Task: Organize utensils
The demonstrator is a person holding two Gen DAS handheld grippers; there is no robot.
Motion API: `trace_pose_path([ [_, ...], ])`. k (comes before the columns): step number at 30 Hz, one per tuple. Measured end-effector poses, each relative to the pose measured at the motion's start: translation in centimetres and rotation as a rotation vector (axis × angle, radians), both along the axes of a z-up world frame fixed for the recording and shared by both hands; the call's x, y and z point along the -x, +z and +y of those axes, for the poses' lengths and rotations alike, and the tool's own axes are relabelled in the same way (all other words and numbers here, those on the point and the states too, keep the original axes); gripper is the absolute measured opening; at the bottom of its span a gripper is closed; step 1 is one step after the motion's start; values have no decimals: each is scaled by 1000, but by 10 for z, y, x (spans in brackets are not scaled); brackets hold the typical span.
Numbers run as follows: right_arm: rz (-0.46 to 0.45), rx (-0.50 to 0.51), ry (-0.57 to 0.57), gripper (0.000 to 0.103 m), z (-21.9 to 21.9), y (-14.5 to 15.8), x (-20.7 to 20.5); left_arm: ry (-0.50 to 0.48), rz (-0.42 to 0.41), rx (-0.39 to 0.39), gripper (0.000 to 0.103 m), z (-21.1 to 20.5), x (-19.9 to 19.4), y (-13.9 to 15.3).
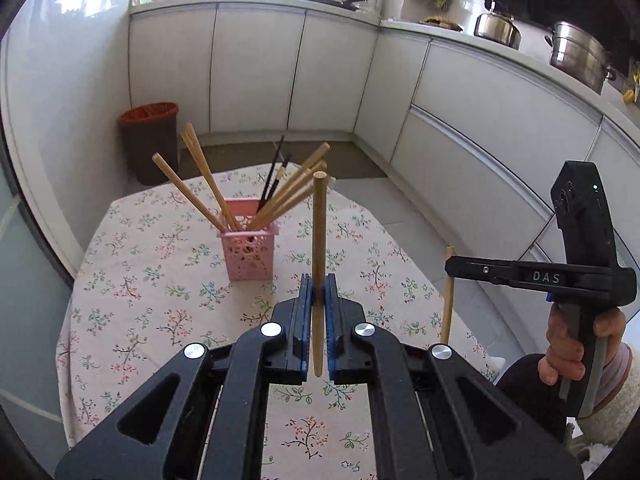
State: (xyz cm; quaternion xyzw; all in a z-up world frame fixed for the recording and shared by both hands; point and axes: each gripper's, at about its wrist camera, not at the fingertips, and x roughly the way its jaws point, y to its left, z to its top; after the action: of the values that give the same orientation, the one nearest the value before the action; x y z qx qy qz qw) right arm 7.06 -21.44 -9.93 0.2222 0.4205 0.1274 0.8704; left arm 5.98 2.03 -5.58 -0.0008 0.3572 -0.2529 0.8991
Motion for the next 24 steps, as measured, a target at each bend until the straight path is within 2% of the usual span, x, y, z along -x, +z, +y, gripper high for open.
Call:
trace_pose_path([
  [9, -203, 23, -25, 8, 15, 101, 8, 104, -128, 28, 5, 34, 0, 51],
  [14, -347, 26, -69, 8, 23, 152, 8, 143, -190, 38, 5, 33, -9, 68],
  [19, -464, 25, -121, 8, 30, 186, 1, 176, -249, 51, 5, 27, -28, 78],
  [24, -559, 24, -171, 8, 37, 206, -14, 210, -286, 58, 5, 15, -59, 79],
])
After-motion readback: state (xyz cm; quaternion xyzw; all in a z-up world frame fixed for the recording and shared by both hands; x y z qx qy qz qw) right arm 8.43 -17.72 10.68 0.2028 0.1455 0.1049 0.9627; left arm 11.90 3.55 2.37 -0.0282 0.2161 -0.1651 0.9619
